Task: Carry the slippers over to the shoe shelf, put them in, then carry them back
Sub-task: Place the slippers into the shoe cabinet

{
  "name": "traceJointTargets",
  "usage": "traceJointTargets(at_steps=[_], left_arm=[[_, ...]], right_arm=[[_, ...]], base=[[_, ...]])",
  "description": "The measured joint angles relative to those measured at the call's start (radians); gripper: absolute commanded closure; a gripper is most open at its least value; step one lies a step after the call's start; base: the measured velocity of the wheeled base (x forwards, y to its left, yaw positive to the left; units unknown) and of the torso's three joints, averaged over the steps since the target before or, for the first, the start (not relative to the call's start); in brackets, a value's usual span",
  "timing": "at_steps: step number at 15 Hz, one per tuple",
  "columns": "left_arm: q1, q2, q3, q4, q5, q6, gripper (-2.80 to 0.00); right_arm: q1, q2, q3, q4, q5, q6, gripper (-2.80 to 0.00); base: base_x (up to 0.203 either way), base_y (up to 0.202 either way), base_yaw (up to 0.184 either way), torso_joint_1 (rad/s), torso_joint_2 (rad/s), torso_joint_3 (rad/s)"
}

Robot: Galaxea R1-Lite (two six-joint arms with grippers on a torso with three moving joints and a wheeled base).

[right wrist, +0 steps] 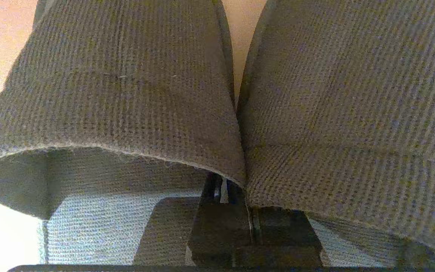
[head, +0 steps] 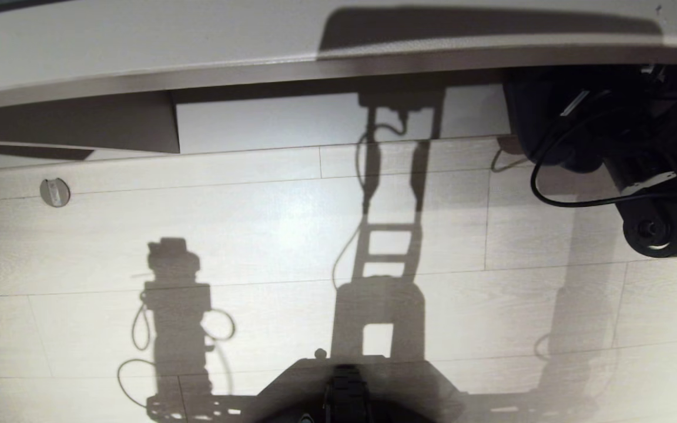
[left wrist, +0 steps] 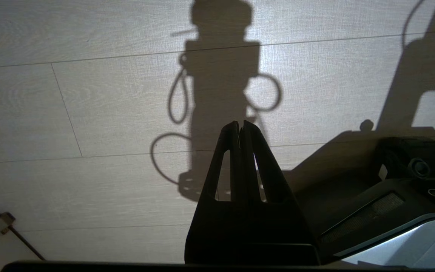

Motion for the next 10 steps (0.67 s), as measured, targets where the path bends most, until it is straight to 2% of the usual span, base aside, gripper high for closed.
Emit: traceJointTargets(at_steps=[10], left_arm=[[0.0, 0.0, 0.0, 0.0, 0.0, 0.0, 0.0]], right_arm=[[-0.007, -0.004, -0.026, 0.061, 0.004, 0.004, 0.0]], base=[[0.0, 0.0, 0.0, 0.0, 0.0, 0.0]])
